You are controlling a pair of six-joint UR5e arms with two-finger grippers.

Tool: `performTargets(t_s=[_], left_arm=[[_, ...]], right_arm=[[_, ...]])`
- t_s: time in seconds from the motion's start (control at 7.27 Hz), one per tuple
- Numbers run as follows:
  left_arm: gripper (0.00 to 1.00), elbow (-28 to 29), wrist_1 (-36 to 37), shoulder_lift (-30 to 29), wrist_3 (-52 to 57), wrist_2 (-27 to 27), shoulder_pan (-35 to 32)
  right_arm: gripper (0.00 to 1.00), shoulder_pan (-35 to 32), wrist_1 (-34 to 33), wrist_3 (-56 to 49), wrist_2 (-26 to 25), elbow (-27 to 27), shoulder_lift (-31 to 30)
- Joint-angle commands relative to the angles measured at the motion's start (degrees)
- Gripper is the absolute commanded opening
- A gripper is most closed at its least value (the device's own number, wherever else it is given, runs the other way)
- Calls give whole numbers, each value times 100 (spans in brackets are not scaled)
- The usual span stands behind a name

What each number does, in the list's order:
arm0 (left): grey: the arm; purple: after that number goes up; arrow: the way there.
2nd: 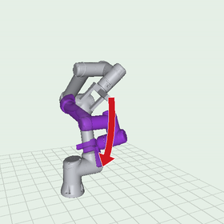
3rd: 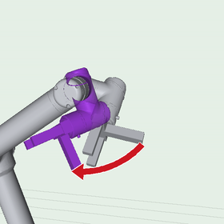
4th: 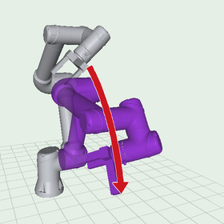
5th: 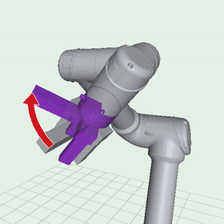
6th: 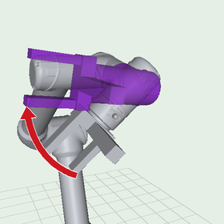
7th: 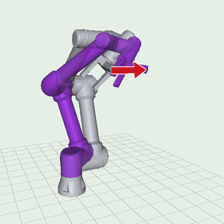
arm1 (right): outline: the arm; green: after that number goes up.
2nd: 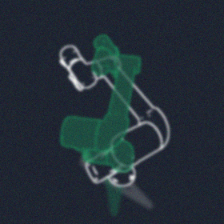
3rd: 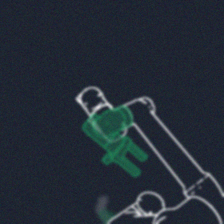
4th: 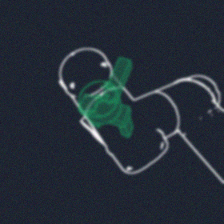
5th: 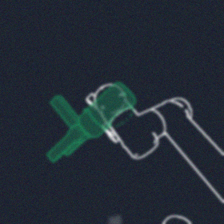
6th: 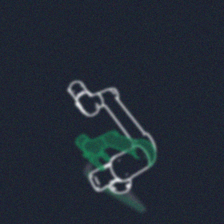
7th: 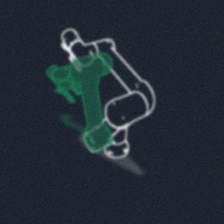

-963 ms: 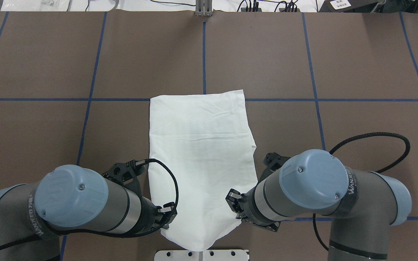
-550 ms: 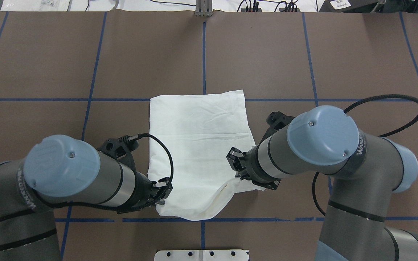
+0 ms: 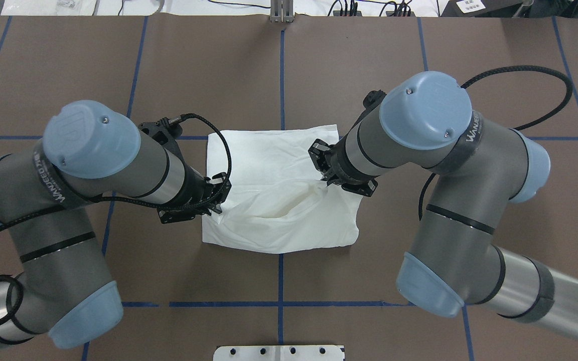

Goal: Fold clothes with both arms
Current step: 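Lift the near edge with both grippers and fold it away from the robot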

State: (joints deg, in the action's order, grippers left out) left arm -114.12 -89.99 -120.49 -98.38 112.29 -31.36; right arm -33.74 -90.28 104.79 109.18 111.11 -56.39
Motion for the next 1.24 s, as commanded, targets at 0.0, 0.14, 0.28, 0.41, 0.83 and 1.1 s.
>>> performTargets(t_s=[0.0,0.14,0.28,0.41,0.83,1.1], left_arm=[[0,774,-106,-299,160,-23,-238],[0,847,-107,-299,318,-14,-369],[0,952,-220,-300,337,-14,-423],[0,1118,-465,-317,337,-14,-458],[0,1716,-836,-571,337,-14,-721],[0,1831,-889,-615,329,-14,-792]], right_arm=[[0,-177,274,-64,7,-527,84],[0,-186,274,-72,7,-859,293],[0,-194,283,-55,7,-1315,652],[0,-195,309,-63,7,-1476,734],[0,-247,362,-81,7,-1688,770],[0,-326,441,-55,16,-1820,805]])
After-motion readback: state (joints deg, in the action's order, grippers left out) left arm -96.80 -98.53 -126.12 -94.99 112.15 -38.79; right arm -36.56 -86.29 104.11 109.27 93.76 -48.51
